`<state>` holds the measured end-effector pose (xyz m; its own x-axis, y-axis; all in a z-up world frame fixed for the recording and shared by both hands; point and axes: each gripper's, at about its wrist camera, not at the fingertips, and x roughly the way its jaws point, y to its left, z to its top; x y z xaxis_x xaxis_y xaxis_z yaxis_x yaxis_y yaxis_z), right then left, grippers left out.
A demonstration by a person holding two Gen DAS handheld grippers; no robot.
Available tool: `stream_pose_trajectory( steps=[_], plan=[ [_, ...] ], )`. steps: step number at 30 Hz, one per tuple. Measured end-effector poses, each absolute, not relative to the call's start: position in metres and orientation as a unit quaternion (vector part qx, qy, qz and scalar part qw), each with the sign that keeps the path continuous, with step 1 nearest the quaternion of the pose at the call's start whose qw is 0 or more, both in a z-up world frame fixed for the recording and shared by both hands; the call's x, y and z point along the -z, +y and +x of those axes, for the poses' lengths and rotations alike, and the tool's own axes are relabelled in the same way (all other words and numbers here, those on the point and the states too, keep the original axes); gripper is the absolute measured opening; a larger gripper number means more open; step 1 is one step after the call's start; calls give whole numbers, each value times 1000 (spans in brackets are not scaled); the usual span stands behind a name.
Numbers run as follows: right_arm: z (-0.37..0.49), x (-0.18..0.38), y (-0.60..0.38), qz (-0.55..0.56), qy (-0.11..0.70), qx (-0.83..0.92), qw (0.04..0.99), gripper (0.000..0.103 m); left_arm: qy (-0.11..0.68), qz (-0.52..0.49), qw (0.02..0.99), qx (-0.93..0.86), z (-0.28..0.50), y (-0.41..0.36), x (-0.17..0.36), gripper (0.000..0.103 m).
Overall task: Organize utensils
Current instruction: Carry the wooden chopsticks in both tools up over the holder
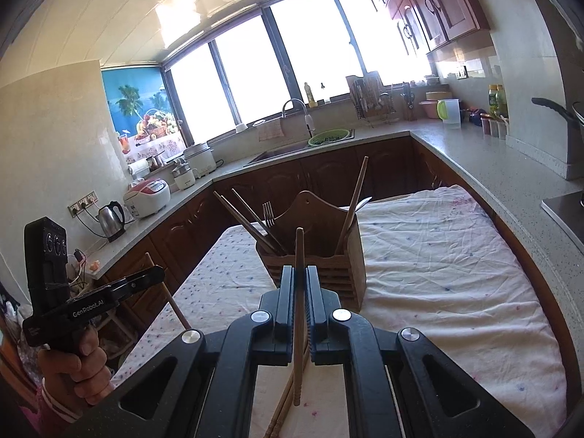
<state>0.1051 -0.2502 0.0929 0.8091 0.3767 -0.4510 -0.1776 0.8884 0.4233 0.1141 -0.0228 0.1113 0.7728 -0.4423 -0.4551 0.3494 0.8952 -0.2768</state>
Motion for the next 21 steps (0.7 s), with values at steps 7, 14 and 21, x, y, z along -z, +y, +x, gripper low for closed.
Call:
stream_pose_trajectory(
  steps=[7,14,21],
  plan=[
    [122,-107,-260,191,246,-134,941,5,233,-81,945,212,128,-28,-135,5],
    [152,-141,-271,191,195,-116,955,5,182,-74,958,209,152,-34,-178,5],
    [190,-162,-276,195,153,-91,964,5,148,-78,967,192,194,-45,-203,5]
  ],
)
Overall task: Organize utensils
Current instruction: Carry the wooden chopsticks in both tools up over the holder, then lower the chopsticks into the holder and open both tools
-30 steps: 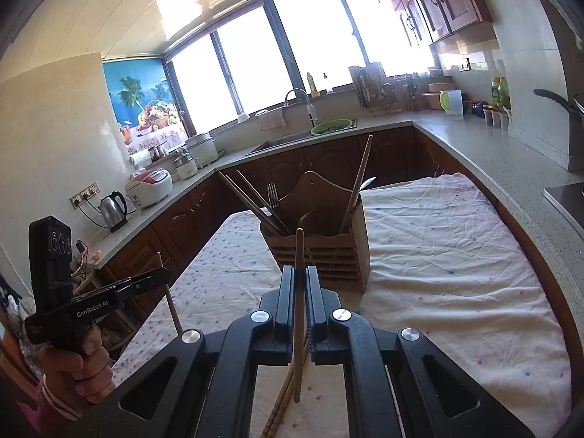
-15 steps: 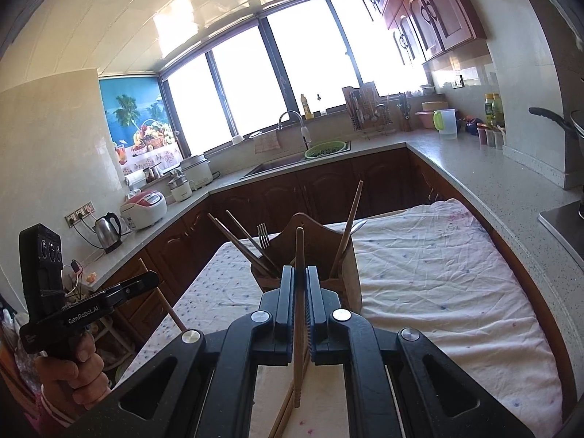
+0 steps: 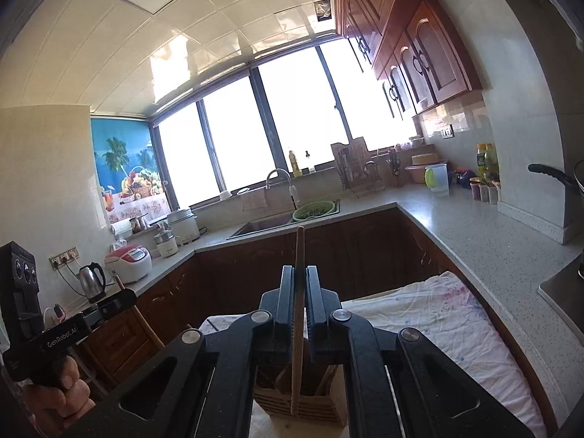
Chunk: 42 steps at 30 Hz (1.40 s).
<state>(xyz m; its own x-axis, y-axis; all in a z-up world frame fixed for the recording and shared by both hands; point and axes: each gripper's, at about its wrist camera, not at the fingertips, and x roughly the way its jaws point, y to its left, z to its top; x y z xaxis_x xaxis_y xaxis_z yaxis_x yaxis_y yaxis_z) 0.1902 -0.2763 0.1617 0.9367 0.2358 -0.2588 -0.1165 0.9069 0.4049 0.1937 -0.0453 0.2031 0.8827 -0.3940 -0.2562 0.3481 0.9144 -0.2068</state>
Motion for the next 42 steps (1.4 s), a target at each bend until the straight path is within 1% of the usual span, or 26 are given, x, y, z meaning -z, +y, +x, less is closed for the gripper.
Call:
stream_pose_trajectory(
  steps=[5,13,28,42],
  plan=[
    [214,-157,-275,193,149,-77,967,5,135,-80,973,171,221,-53,-202,5],
    [228,-123,-270,189,173,-61,965,5,139,-99,975,145,233,-53,-165,5],
    [232,-69,-259,195,240,-64,949,5,205,-94,963,150,226,-54,-107,5],
    [231,-69,-256,198,252,-63,945,6,216,-88,961,149,226,-57,-104,5]
  ],
)
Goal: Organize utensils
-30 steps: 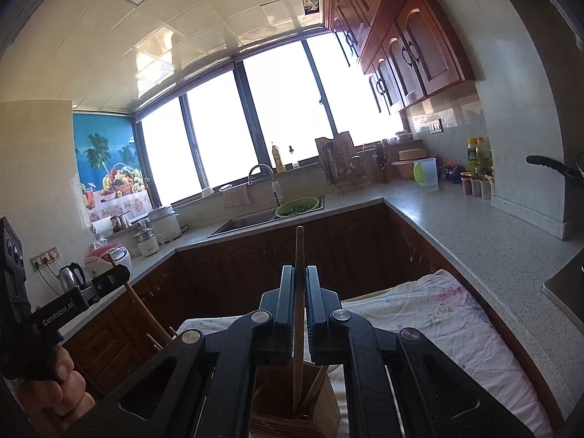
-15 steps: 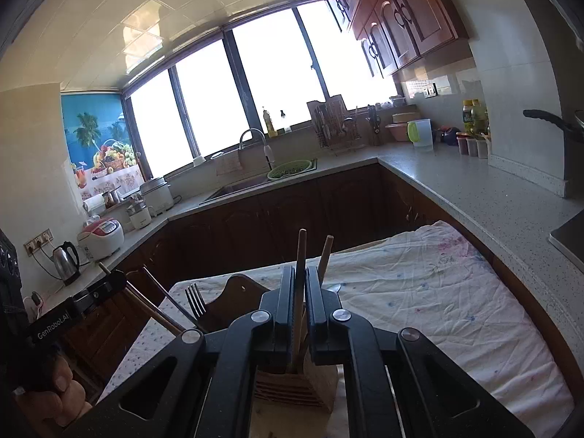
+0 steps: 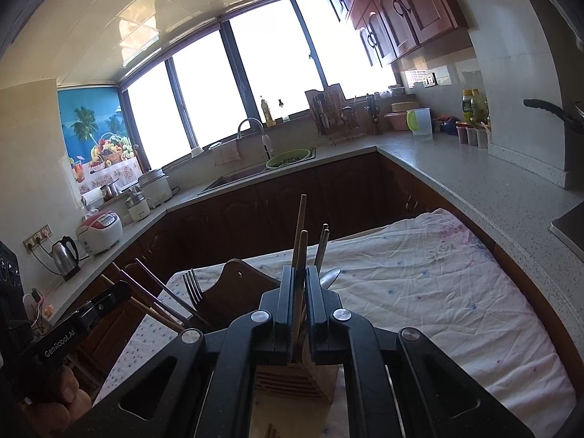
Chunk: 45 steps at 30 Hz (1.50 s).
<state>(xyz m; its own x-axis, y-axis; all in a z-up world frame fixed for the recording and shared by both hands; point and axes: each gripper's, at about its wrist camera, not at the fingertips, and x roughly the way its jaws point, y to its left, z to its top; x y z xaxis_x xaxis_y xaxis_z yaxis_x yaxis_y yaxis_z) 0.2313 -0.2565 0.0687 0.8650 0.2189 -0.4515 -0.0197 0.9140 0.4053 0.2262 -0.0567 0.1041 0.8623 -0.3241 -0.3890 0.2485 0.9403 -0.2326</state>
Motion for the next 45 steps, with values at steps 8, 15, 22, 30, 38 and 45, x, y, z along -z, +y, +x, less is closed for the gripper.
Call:
stream_pose_trajectory(
  steps=[8,15,22,30,38,45],
  plan=[
    [226,-67,-261,218,254,-64,940,21,209,-95,960,158,214,-53,-111,6],
    [198,-76,-273,238,236,-61,940,66,180,-113,968,134,171,-38,-114,50],
    [153,-56,-268,248,233,-65,938,93,202,-124,967,98,134,-18,-85,69],
    [104,-33,-248,232,248,-72,938,95,224,-125,964,76,94,-5,-58,77],
    [62,-38,-231,196,232,-78,950,99,220,-121,965,69,60,-2,-49,81],
    [34,-33,-221,167,217,-72,959,101,225,-102,967,64,37,-5,-35,81]
  ],
)
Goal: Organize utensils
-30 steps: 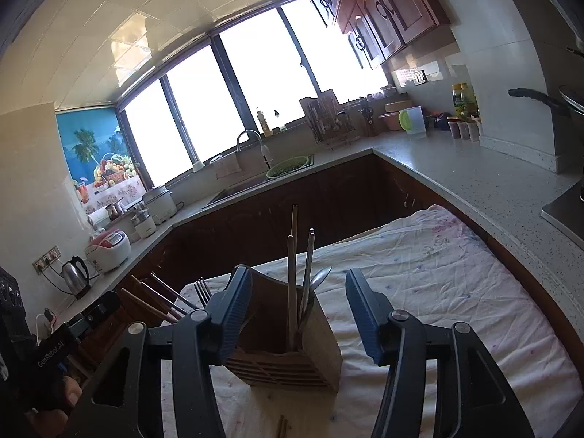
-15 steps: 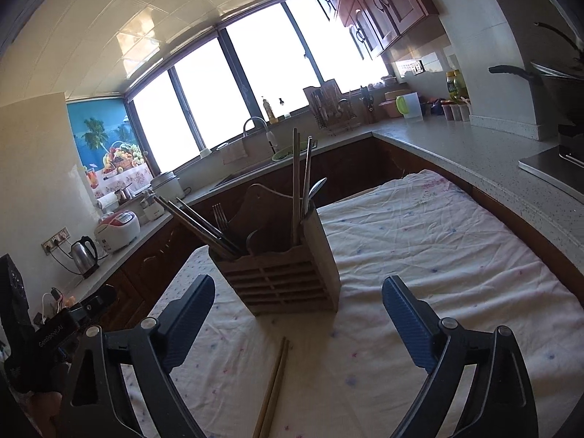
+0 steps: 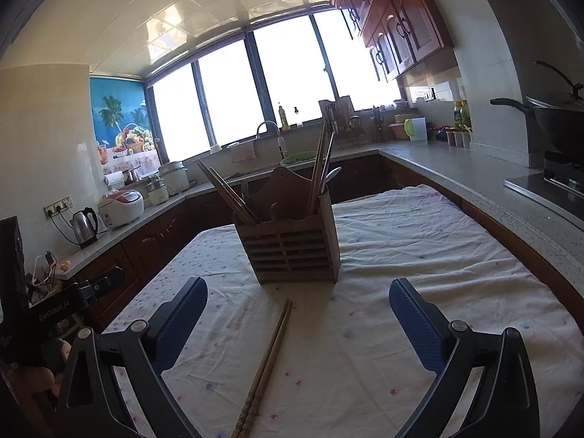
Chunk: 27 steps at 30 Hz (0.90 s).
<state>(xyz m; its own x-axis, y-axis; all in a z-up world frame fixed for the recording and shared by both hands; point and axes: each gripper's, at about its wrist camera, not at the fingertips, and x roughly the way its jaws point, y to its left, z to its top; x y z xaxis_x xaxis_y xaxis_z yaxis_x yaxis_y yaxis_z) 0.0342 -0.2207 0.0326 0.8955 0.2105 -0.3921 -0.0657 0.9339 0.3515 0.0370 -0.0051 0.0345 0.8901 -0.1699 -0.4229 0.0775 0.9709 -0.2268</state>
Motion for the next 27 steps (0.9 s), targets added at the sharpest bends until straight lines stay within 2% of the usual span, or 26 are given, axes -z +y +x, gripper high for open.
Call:
stream_pose_trajectory(
  steps=[5,10,16,27],
  plan=[
    [20,-32,-218,148,206,-61,965,102,218,-82,971,61,22,-7,-30,82],
    [0,-46,-221,131,163,-42,977,103,172,-67,981,53,-3,-9,-35,103],
    [-26,-46,-218,111,119,-28,986,103,152,-41,987,43,-19,-19,-28,103],
    [-35,-20,-208,96,150,-33,983,103,169,-20,985,35,-26,-28,-6,103]
  ],
)
